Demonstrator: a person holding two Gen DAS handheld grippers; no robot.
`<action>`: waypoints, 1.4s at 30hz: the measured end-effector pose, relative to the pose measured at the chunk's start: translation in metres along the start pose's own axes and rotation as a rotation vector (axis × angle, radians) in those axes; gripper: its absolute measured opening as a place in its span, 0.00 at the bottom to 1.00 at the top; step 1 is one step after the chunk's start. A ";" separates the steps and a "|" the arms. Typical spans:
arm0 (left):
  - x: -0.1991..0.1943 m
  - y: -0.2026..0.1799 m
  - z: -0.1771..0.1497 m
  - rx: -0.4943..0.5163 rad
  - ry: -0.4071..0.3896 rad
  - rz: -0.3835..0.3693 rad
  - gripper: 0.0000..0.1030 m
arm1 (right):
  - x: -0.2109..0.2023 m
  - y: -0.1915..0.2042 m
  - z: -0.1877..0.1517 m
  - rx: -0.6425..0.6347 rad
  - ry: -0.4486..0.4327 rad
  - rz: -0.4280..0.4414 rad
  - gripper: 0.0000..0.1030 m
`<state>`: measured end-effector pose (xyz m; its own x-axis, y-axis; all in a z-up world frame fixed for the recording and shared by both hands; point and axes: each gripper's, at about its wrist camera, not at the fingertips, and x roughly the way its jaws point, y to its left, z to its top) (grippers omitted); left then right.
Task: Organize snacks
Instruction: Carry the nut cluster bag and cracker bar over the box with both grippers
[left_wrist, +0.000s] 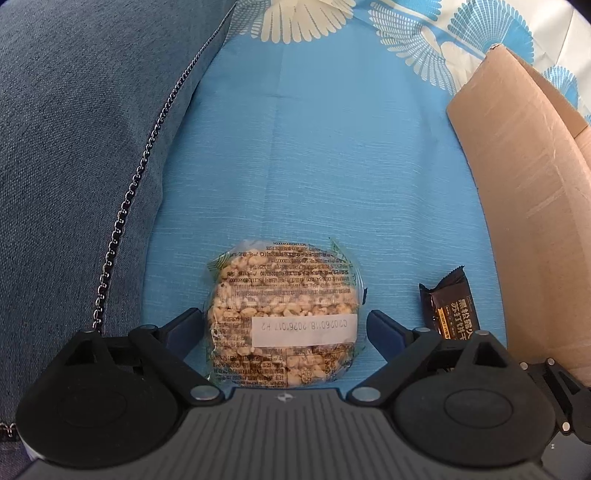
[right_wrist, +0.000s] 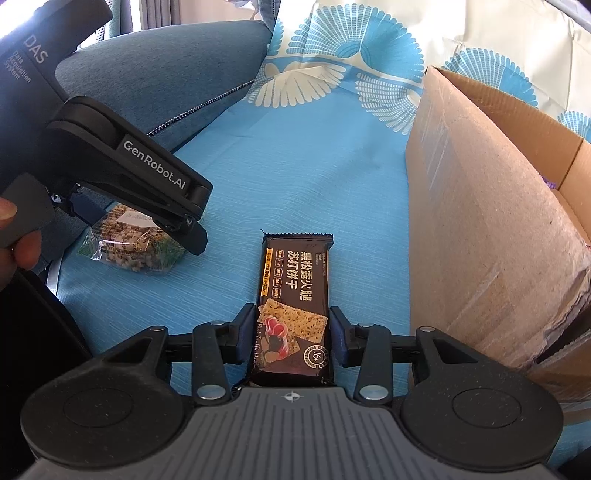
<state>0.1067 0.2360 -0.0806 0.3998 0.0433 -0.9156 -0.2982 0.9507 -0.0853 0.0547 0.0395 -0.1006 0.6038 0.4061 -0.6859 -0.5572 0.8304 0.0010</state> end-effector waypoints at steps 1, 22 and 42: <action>0.000 0.001 0.000 -0.001 0.000 -0.002 0.94 | 0.000 0.000 0.000 -0.002 -0.001 -0.001 0.42; -0.003 0.000 -0.003 -0.003 -0.009 0.005 0.90 | -0.002 0.001 -0.002 -0.011 -0.015 0.002 0.40; -0.029 0.004 -0.020 0.033 -0.129 -0.033 0.82 | -0.038 0.001 -0.005 -0.021 -0.131 -0.008 0.39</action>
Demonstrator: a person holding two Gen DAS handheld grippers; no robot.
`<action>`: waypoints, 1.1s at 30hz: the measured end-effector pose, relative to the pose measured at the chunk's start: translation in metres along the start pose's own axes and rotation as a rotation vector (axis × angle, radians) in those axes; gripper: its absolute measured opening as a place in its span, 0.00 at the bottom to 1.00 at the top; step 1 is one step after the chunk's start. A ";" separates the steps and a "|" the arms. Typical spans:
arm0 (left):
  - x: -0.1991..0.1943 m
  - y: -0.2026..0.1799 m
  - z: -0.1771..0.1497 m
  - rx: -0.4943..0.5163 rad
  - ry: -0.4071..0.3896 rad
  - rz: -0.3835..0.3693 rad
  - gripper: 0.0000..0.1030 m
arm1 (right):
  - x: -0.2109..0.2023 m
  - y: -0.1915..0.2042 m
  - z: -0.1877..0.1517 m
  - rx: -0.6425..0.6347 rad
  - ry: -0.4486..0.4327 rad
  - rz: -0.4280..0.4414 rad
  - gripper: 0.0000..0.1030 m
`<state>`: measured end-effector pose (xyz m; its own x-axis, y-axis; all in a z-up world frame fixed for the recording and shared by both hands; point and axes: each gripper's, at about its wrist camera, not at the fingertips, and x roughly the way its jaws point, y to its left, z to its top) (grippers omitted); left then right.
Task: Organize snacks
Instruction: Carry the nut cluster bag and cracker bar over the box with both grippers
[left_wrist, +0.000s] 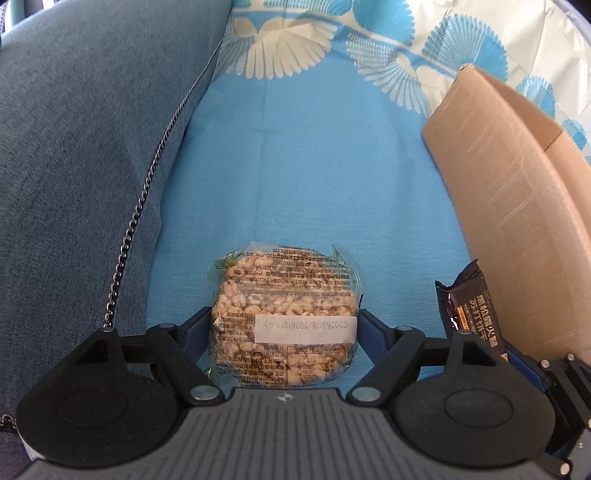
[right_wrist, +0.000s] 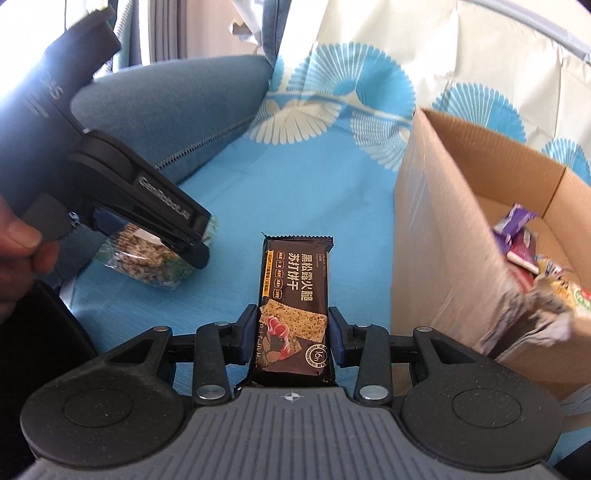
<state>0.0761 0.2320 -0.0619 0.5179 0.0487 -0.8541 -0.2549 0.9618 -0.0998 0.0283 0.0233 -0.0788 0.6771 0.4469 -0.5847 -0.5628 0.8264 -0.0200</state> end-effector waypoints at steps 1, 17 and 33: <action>-0.003 0.002 -0.002 -0.001 -0.013 -0.007 0.82 | -0.004 0.000 0.001 -0.002 -0.012 0.001 0.39; -0.052 -0.003 -0.028 0.044 -0.215 -0.044 0.82 | -0.112 -0.061 0.054 0.052 -0.348 -0.089 0.39; -0.063 -0.018 -0.024 0.068 -0.329 -0.023 0.82 | -0.111 -0.202 0.011 0.331 -0.361 -0.326 0.39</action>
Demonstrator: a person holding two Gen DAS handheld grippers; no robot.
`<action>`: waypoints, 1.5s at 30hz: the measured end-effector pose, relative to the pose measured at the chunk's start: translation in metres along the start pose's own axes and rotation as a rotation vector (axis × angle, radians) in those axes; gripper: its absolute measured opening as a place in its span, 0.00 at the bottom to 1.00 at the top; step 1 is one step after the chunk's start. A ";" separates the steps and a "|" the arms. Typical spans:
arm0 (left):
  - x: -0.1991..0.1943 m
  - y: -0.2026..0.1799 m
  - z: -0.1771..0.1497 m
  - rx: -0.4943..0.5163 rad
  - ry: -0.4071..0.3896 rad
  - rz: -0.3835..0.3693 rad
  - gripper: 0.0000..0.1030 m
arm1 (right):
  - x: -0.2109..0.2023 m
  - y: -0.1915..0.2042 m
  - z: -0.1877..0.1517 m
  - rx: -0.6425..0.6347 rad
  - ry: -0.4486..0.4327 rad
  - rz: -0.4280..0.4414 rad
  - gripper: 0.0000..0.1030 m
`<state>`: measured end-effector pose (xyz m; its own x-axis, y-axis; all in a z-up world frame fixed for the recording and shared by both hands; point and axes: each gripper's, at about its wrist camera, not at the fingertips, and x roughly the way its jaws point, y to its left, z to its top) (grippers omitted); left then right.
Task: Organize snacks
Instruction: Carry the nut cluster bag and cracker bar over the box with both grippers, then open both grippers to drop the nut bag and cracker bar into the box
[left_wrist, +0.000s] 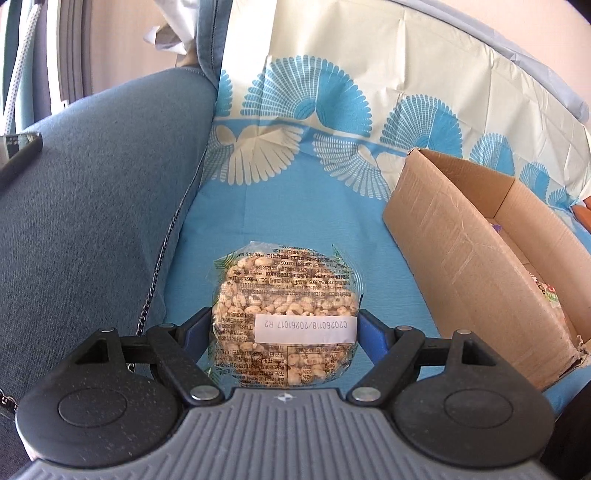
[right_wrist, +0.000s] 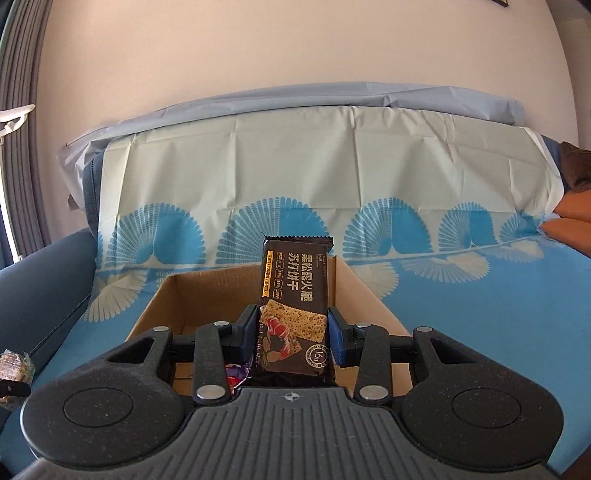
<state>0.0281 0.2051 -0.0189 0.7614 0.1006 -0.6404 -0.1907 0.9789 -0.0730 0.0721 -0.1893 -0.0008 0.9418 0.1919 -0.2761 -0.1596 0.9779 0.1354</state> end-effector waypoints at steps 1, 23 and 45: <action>0.000 -0.002 0.000 0.005 -0.004 0.004 0.82 | 0.001 -0.001 0.000 0.003 -0.001 0.001 0.39; -0.021 -0.167 0.097 0.144 -0.213 -0.122 0.83 | 0.014 -0.019 -0.004 0.046 -0.001 0.039 0.40; -0.070 -0.195 0.010 0.088 -0.234 -0.190 0.99 | -0.006 -0.022 -0.001 0.067 0.043 -0.047 0.99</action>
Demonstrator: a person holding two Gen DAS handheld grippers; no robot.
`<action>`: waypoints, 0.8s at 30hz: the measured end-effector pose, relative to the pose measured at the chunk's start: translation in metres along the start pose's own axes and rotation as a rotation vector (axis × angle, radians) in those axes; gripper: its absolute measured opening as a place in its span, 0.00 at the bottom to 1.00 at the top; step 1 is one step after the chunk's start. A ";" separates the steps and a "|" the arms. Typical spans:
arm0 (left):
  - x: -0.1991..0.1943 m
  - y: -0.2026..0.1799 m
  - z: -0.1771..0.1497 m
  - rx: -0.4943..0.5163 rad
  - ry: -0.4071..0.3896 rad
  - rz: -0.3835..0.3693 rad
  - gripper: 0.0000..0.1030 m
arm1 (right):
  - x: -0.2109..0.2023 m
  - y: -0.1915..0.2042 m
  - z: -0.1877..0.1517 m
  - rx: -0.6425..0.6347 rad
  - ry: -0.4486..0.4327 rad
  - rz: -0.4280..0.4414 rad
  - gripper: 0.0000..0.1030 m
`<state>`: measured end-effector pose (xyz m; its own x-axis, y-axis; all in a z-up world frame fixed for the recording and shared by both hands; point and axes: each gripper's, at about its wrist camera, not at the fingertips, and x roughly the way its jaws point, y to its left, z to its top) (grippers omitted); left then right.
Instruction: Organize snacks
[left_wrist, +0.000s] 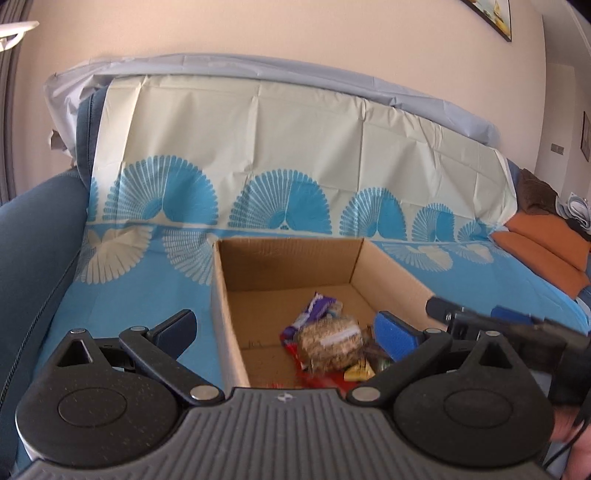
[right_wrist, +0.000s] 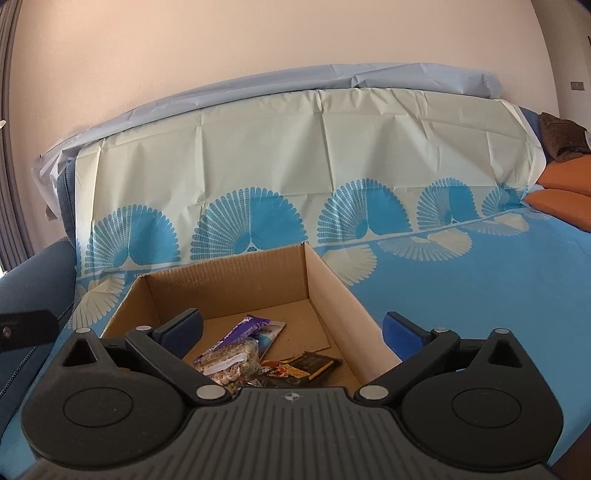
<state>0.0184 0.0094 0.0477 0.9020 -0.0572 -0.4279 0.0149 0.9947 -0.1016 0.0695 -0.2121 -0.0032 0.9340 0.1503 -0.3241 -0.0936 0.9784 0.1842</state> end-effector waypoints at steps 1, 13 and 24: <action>-0.003 0.001 -0.004 -0.007 0.009 0.000 0.99 | -0.004 0.000 0.000 0.000 0.007 0.002 0.99; -0.031 -0.020 -0.043 -0.016 0.117 -0.034 0.99 | -0.060 -0.005 -0.006 -0.013 0.076 -0.036 0.99; -0.040 -0.021 -0.047 -0.035 0.187 0.038 0.99 | -0.072 0.000 -0.021 -0.080 0.133 -0.008 0.99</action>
<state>-0.0379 -0.0136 0.0248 0.8057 -0.0374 -0.5911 -0.0357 0.9931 -0.1114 -0.0050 -0.2199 0.0010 0.8814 0.1548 -0.4462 -0.1187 0.9870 0.1079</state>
